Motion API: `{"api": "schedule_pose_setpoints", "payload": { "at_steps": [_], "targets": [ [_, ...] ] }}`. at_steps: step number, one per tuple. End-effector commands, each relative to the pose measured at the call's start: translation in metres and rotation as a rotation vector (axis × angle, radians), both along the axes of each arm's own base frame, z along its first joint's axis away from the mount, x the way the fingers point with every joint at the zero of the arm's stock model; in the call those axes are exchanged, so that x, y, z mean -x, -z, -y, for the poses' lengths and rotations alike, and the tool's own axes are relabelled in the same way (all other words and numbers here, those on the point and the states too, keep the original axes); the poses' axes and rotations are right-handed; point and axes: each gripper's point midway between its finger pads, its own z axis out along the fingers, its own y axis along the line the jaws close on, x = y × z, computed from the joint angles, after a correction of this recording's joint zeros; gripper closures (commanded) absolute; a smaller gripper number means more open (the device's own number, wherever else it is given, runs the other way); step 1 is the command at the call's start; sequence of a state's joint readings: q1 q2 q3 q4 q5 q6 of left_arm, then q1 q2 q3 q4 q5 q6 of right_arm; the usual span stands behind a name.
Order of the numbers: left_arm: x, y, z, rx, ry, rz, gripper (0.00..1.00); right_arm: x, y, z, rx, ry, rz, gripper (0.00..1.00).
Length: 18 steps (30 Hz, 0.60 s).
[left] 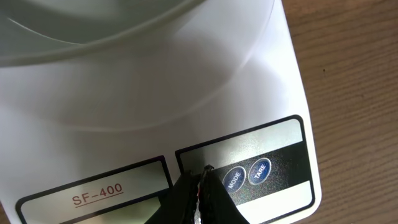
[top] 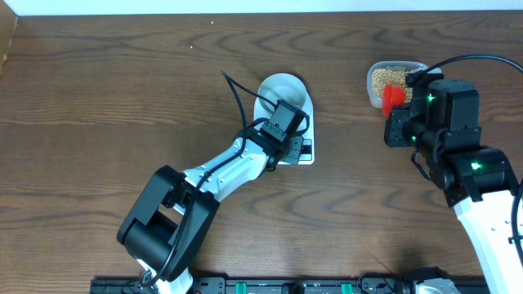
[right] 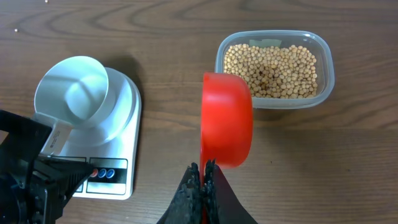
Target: Scoop item into bowl and weigh 50g on scale
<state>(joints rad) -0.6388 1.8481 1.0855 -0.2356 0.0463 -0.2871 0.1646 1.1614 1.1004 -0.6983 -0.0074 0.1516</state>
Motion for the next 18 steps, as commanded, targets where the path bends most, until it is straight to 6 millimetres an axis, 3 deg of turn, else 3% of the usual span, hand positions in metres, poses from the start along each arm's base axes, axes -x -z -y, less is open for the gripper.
{"api": "schedule_pose_setpoints", "payload": {
  "at_steps": [1,18],
  "targets": [
    [0.0032,0.0073,-0.0010,-0.020,0.014,-0.013,0.93,-0.0023,-0.0077,0.0015,-0.011,0.010,0.016,0.99],
    [0.0081,0.0119,0.0037,-0.027,0.031,-0.022,0.92,-0.0023,-0.0078,0.0015,-0.011,0.010,0.016,0.99]
  ]
}}
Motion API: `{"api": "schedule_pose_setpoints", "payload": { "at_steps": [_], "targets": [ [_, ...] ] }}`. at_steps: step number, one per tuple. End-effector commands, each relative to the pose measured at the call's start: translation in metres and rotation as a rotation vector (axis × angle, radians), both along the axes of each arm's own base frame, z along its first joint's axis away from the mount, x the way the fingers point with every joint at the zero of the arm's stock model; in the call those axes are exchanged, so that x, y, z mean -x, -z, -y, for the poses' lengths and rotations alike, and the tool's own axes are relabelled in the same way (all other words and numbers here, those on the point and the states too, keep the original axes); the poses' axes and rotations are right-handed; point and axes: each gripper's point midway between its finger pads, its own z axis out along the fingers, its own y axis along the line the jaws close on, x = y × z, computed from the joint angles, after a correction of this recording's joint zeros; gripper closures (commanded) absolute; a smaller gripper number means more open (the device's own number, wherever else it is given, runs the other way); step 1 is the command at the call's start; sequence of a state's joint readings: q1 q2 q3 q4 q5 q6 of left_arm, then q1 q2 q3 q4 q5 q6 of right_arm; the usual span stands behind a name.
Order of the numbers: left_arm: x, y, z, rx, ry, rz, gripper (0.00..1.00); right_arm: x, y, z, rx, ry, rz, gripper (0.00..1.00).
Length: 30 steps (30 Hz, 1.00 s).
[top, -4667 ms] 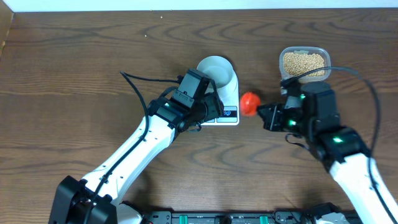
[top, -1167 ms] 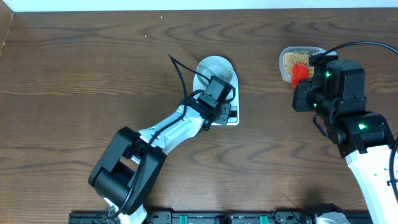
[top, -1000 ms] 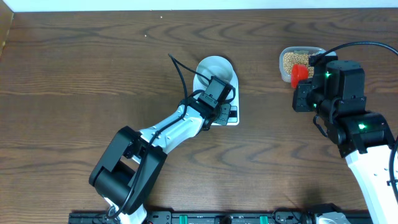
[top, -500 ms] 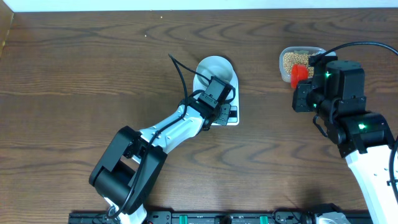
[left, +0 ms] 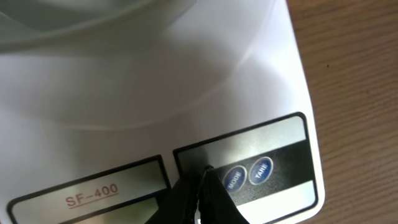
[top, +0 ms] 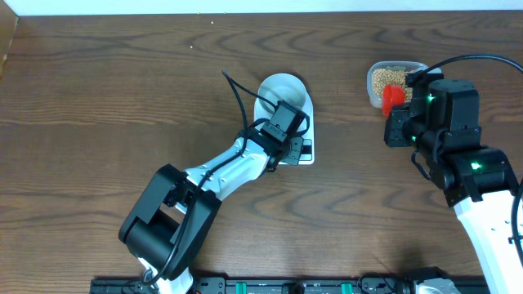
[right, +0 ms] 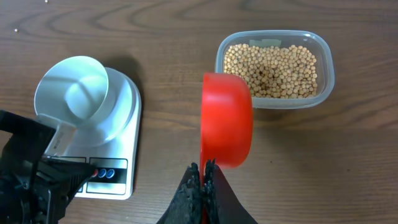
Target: Scoop item into bowl and weigh 50g on scale
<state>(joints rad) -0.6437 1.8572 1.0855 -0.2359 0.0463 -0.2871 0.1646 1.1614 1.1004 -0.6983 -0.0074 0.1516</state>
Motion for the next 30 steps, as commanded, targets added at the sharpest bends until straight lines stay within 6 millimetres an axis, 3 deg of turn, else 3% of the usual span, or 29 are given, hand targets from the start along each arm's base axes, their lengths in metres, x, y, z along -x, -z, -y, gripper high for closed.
{"api": "schedule_pose_setpoints", "payload": {
  "at_steps": [1,6,30],
  "targets": [
    [0.007,0.009,0.003,-0.023,0.028,-0.016,0.92,-0.002,-0.008,0.001,-0.011,0.010,0.016,0.99],
    [0.009,0.019,0.002,-0.037,0.029,-0.036,0.93,-0.002,-0.008,0.001,-0.011,0.010,0.016,0.99],
    [0.003,0.020,-0.008,-0.055,-0.065,-0.026,0.92,0.000,-0.007,-0.002,-0.025,-0.006,0.006,0.99]
  ]
}}
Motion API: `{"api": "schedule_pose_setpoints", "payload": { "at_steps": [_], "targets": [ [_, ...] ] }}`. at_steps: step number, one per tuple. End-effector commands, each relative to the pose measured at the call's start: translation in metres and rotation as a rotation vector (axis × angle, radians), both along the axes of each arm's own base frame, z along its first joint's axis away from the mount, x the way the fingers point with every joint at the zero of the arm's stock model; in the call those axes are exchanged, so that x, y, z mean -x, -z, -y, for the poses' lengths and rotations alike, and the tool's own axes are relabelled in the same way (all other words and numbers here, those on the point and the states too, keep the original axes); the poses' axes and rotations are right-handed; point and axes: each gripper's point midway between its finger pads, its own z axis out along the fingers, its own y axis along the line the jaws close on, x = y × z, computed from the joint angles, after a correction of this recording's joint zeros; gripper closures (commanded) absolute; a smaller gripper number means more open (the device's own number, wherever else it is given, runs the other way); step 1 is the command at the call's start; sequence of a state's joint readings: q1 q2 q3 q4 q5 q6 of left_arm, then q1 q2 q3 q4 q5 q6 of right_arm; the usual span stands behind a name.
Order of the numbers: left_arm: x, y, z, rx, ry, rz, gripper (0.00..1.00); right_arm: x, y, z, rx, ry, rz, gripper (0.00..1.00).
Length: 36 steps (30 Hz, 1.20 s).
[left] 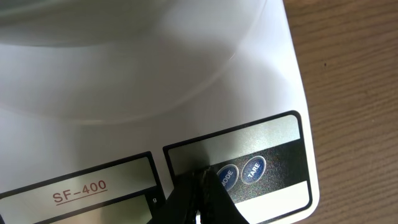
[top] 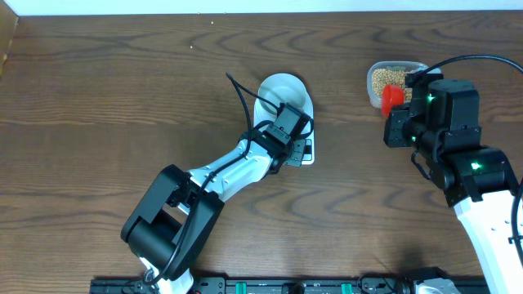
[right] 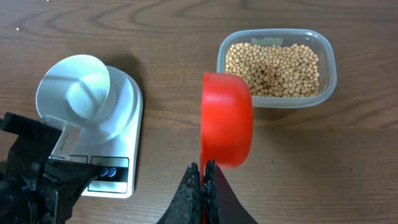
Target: Scoop item into bowl and weigh 50g on scale
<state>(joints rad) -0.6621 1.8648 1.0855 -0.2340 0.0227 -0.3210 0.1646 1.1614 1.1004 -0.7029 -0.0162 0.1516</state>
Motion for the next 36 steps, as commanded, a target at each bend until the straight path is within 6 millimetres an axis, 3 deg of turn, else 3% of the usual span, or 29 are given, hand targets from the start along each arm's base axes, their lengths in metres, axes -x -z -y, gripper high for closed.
{"api": "schedule_pose_setpoints", "payload": {
  "at_steps": [1,11,17,22,26,36],
  "targets": [
    [0.001,0.018,-0.011,-0.049,-0.043,-0.028,0.92,-0.001,-0.007,-0.001,-0.020,0.000,0.010,0.99],
    [0.005,0.031,-0.016,-0.073,-0.046,-0.062,0.92,0.000,-0.006,-0.001,-0.021,-0.002,0.006,0.99],
    [0.003,0.035,-0.028,-0.046,-0.111,-0.113,0.93,-0.001,-0.007,-0.001,-0.021,-0.002,0.008,0.99],
    [0.000,0.033,-0.026,-0.026,-0.110,-0.109,0.93,-0.001,-0.006,-0.001,-0.021,-0.002,0.006,0.99],
    [-0.006,0.017,-0.022,-0.006,-0.091,-0.068,0.93,-0.001,-0.007,-0.001,-0.021,-0.002,0.007,0.99],
    [-0.017,-0.061,-0.014,0.098,-0.065,0.091,0.93,-0.002,-0.008,-0.001,-0.022,-0.002,0.017,0.99]
  ]
}}
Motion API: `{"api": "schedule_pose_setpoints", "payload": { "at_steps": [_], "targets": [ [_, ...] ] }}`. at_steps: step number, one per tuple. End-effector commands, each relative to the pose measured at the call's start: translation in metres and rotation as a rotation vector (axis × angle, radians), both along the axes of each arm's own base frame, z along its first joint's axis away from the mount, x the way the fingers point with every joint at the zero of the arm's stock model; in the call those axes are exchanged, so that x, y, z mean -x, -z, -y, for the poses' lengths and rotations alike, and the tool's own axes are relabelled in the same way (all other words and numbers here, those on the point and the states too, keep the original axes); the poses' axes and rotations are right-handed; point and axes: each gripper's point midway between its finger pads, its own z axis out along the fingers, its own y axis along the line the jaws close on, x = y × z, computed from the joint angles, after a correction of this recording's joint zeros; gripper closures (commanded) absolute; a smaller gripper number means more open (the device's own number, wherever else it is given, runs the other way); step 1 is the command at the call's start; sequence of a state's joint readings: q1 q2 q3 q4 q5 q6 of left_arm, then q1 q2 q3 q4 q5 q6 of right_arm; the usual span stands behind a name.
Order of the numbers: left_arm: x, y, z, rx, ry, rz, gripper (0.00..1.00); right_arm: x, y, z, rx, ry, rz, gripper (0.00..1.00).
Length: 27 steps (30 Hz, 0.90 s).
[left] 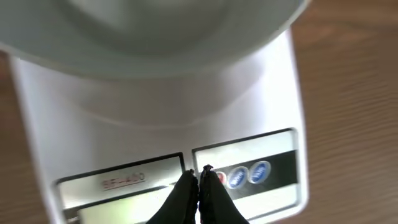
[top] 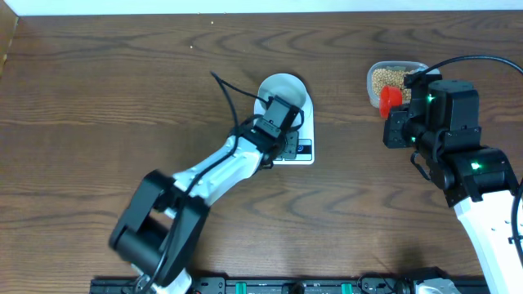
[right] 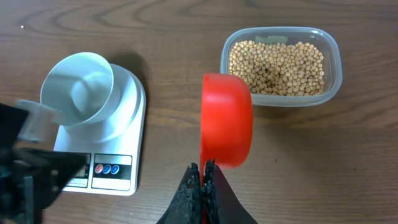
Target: Scoop item into bowl and weigh 50g on scale
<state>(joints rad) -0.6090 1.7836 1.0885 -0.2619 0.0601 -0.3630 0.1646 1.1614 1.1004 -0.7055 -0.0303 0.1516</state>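
Note:
A white scale (top: pixel 304 152) stands mid-table with an empty white bowl (top: pixel 283 91) on its platform. My left gripper (left: pixel 200 171) is shut on nothing and hovers over the scale's button panel (left: pixel 249 174), beside the red button. The bowl (left: pixel 143 25) fills the top of that view. My right gripper (right: pixel 203 167) is shut on the handle of a red scoop (right: pixel 227 118), held on edge above the table between the scale (right: pixel 118 143) and a clear tub of soybeans (right: pixel 281 65). What the scoop holds is hidden.
The soybean tub (top: pixel 395 75) sits at the far right of the dark wooden table (top: pixel 98 98), just beyond the red scoop (top: pixel 393 97). A black rail (top: pixel 270 286) runs along the front edge.
My left gripper, still shut, has drawn back from the scale's panel, so the whole panel and the bowl's rim now show. The right gripper with the scoop has barely shifted.
My shut left gripper was close over the scale's panel, left of the MODE button, and then nearer that button. Now it stands farther from the scale. All the while my right gripper held the red scoop on edge near the soybean tub.

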Motion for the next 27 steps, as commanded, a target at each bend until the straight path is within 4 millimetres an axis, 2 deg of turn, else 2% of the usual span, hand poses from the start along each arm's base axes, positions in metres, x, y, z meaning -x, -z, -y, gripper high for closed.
{"api": "schedule_pose_setpoints", "payload": {
  "at_steps": [1,5,17,22,27],
  "targets": [
    [-0.006,-0.033,-0.002,0.021,0.008,0.083,0.92,-0.004,-0.009,0.001,-0.014,0.008,0.023,0.99],
    [-0.002,-0.033,-0.005,0.007,0.018,0.071,0.92,-0.003,-0.009,0.001,-0.014,0.008,0.022,0.99],
    [0.010,0.010,-0.011,-0.090,0.085,-0.011,0.93,-0.004,-0.009,0.001,-0.014,0.008,0.023,0.99],
    [0.016,0.024,-0.005,-0.098,0.180,-0.038,0.93,-0.004,-0.009,0.001,-0.014,0.008,0.023,0.99],
    [0.014,0.024,-0.003,-0.094,0.184,-0.031,0.93,-0.004,-0.009,0.001,-0.014,0.008,0.023,0.99]
  ]
}}
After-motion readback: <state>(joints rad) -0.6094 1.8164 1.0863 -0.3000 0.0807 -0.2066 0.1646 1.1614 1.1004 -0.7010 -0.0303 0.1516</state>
